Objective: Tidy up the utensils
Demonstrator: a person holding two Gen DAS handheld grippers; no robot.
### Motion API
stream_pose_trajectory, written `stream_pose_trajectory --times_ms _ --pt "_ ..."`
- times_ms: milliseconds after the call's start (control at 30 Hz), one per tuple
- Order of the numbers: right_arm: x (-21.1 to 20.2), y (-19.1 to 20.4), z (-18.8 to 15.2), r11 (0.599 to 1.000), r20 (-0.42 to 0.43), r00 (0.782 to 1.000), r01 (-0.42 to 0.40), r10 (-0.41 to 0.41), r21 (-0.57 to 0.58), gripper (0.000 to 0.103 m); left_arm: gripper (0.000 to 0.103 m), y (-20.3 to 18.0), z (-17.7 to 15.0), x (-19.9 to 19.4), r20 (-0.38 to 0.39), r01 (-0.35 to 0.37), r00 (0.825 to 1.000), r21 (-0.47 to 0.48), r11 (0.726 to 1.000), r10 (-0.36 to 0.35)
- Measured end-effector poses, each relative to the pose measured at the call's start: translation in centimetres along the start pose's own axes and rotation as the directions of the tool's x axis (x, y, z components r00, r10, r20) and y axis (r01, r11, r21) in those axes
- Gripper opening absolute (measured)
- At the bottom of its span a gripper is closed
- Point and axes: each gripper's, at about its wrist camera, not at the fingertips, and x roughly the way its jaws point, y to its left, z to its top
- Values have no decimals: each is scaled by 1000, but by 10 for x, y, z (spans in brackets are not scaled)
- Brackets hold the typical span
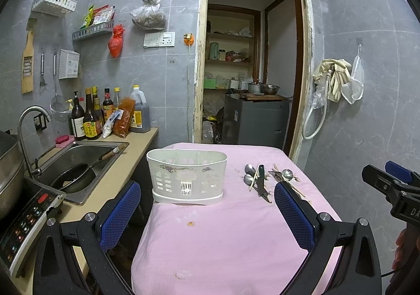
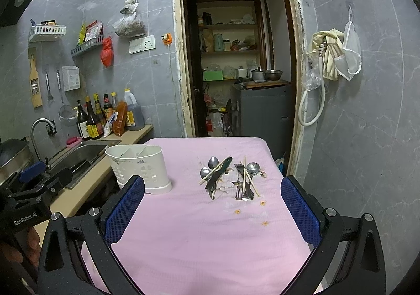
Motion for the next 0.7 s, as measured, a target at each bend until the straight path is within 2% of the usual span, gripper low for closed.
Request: stream_pose_trajectory --times_ms 333,700 --pt "11 -14 15 1000 25 999 21 -21 10 102 103 -6 16 17 10 46 999 27 999 -46" --pt "52 -46 63 1000 79 996 29 -29 0 102 103 -43 57 70 62 72 995 49 996 -75"
